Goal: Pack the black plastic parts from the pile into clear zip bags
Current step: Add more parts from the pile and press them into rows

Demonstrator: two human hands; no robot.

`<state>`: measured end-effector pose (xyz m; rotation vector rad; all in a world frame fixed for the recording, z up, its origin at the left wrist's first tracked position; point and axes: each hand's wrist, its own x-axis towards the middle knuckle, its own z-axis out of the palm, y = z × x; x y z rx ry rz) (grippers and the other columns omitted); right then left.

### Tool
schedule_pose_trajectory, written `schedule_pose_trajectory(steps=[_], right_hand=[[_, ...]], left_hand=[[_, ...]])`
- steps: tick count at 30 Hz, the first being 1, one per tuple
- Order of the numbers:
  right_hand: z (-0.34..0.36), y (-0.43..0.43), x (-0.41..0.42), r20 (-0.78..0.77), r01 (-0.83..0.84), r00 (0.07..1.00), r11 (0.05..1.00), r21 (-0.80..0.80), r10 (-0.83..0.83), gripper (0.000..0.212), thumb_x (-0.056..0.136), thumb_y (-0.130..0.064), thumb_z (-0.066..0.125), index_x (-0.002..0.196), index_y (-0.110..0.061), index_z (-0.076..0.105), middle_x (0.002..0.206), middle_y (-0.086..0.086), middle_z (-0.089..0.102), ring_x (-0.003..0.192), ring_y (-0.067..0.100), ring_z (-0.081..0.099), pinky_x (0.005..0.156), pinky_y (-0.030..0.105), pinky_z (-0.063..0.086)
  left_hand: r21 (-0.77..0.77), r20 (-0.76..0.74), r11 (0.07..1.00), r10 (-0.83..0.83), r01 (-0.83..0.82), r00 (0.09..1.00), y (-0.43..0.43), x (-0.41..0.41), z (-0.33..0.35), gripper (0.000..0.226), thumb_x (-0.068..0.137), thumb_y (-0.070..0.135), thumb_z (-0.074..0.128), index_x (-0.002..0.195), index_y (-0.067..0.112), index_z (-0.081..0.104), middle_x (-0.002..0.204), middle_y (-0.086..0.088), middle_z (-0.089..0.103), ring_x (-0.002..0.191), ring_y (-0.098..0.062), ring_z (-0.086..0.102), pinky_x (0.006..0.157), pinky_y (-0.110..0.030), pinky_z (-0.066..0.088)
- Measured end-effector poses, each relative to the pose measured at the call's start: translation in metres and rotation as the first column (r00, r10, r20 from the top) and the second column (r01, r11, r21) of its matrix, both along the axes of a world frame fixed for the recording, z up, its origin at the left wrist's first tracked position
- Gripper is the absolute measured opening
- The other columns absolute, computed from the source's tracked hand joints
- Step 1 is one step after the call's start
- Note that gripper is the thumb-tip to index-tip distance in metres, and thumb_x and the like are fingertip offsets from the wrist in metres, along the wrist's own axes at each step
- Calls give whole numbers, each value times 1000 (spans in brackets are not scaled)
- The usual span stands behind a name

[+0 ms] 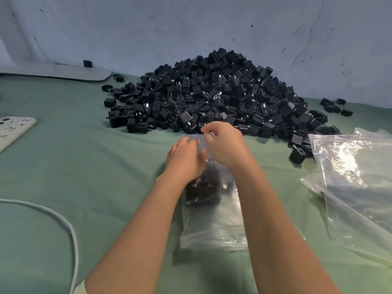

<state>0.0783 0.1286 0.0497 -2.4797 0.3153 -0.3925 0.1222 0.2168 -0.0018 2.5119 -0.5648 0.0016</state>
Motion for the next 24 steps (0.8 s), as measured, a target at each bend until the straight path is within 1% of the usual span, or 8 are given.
schedule_pose_trajectory(steps=[2,5,9,12,16,20,22,24], right_hand=[[-13,-2,41,-89,-2,996,998,-64,-4,33,93,-15,47,122,-21,63,129,8,59,119,29,52,99,33,43],[-27,3,82,-121,0,993,999,-51,-6,40,93,-13,47,129,-25,57,139,9,47,125,33,45,102,37,41],[-36,13,116,-187,-43,982,996,-80,28,47,94,-13,45,136,-34,49,156,9,18,138,34,21,108,39,28],[-40,17,129,-264,-30,965,993,-114,-1,49,96,-18,43,140,-40,42,158,7,11,141,32,12,114,43,20],[-46,20,129,-194,58,978,994,-88,-74,45,96,-21,45,138,-38,44,151,10,25,136,32,21,112,42,22],[-36,21,119,-51,107,993,994,39,-104,42,96,-22,43,134,-39,48,136,13,42,126,34,34,106,40,29],[-24,21,109,-24,34,999,996,86,-32,40,97,-24,43,133,-39,49,132,10,51,125,32,39,106,40,32],[-12,20,92,-20,-59,998,992,111,62,40,96,-24,45,133,-37,51,131,4,57,125,27,44,108,39,33]], left_hand=[[-111,-72,991,65,-73,995,3,18,0,39,96,21,43,132,5,46,139,-17,40,128,-36,38,105,-38,33],[-288,-203,934,157,-212,967,6,40,0,43,96,12,40,138,6,41,144,-15,38,129,-31,40,104,-34,32],[-508,-387,775,184,-375,904,8,57,-4,45,94,10,39,138,12,42,145,-8,39,125,-24,45,95,-28,35],[-610,-464,649,172,-454,869,9,64,-8,41,95,12,40,135,14,46,139,-7,46,122,-22,47,89,-26,36],[-668,-499,556,158,-494,852,7,66,-6,37,95,16,43,131,12,50,131,-7,54,114,-20,51,83,-24,35],[-724,-468,505,140,-469,873,6,62,-1,33,97,21,43,127,10,51,107,2,59,87,-5,52,70,-19,39],[-769,-455,473,66,-429,888,8,57,4,30,98,21,40,122,13,54,111,1,61,99,-9,57,88,-23,45],[-823,-423,428,-25,-373,906,9,49,11,22,98,20,39,99,18,60,105,-1,61,102,-15,56,102,-41,44]])
